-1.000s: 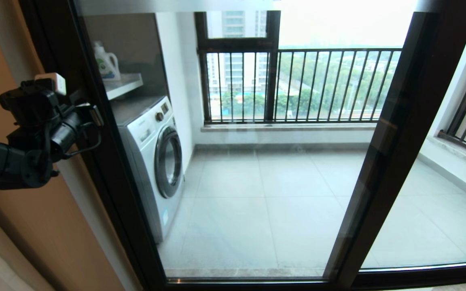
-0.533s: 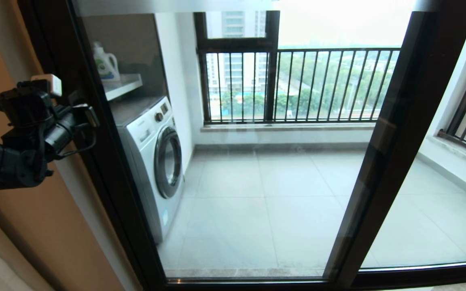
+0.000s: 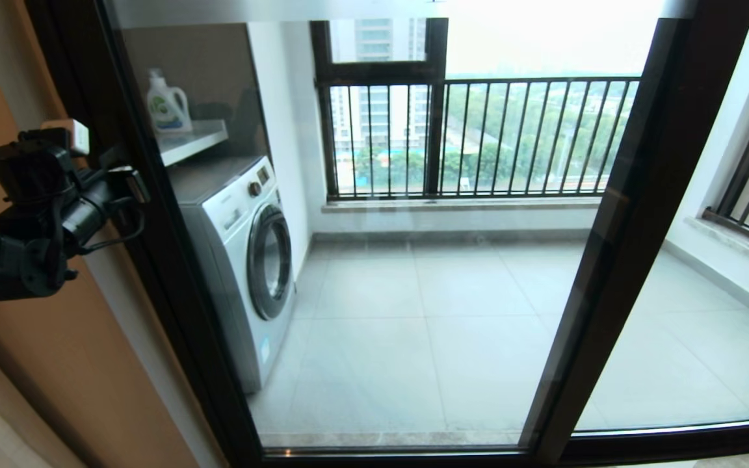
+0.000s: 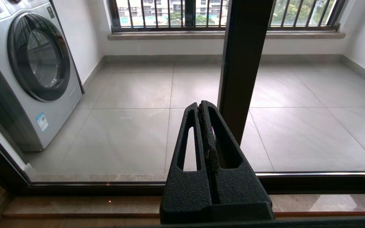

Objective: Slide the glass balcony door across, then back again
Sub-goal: Close the slid door

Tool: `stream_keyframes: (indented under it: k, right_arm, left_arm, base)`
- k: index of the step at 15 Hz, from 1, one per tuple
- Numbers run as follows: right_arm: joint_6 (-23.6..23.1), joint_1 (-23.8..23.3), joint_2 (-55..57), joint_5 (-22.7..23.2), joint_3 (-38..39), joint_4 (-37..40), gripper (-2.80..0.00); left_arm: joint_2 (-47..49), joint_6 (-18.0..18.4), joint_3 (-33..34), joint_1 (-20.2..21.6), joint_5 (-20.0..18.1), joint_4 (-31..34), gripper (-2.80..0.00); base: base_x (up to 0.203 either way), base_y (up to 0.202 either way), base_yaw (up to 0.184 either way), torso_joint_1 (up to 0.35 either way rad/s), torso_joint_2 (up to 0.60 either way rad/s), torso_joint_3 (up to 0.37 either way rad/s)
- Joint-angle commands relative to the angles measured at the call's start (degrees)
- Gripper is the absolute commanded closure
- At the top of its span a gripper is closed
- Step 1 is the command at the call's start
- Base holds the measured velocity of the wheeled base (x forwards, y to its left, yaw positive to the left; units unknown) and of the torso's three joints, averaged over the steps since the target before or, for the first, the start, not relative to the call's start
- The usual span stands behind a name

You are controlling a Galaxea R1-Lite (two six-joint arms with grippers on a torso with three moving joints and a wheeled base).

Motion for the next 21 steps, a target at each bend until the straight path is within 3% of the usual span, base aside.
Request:
stream_keyframes:
  k: [1,6,10,13,15,18,21]
  right_arm:
    - [-0.04,-0.05,-0.01,0.07,0.70,-0.05,0.00]
    - [-0.04,0.01,-0.01,0.06,0.70,-0.02,0.00]
    - [-0.04,-0.05,-0.01,0.07,0.70,-0.05,0.00]
    - [-0.04,0.04,-0.01,0.07,0.70,-0.05,0.00]
    - [-0.04,0.03,-0.01,0.05,0.70,-0.05,0.00]
    - [-0.04,-0.05,-0.01,0.07,0.70,-0.05,0.00]
    - [-0.04,0.04,-0.01,0.07,0.70,-0.05,0.00]
  left_arm:
    - [0.47,-0.02,-0.24,0.80,0.34,-0.60,0.00]
    - [-2.09,-0.09,0.35,-0.61,0.21,-0.80,0.00]
    - [-5.42,-0.47,6.35,-4.26,-0.19,-0.85,0.00]
    - [-13.34,-2.38,12.40,-6.93,-5.07,-0.35,0.00]
    - [-16.42,-2.80,14.29,-8.85,-6.24,-0.17,0.00]
    - [-18.50,-2.91,18.17,-6.16,-7.79,-0.23,0.00]
    - [-19.94,-2.98,22.58,1.59,-14.62,-0.57,0.00]
  base:
    - [0.000,0.000,0.000,0.000,0.00,0.000]
    - [0.000,0.000,0.000,0.000,0.00,0.000]
    - [0.000,0.000,0.000,0.000,0.00,0.000]
    - [0.000,0.000,0.000,0.000,0.00,0.000]
    - [0.000,0.000,0.000,0.000,0.00,0.000]
    - [0.000,0.000,0.000,0.000,0.00,0.000]
    - [0.000,0.000,0.000,0.000,0.00,0.000]
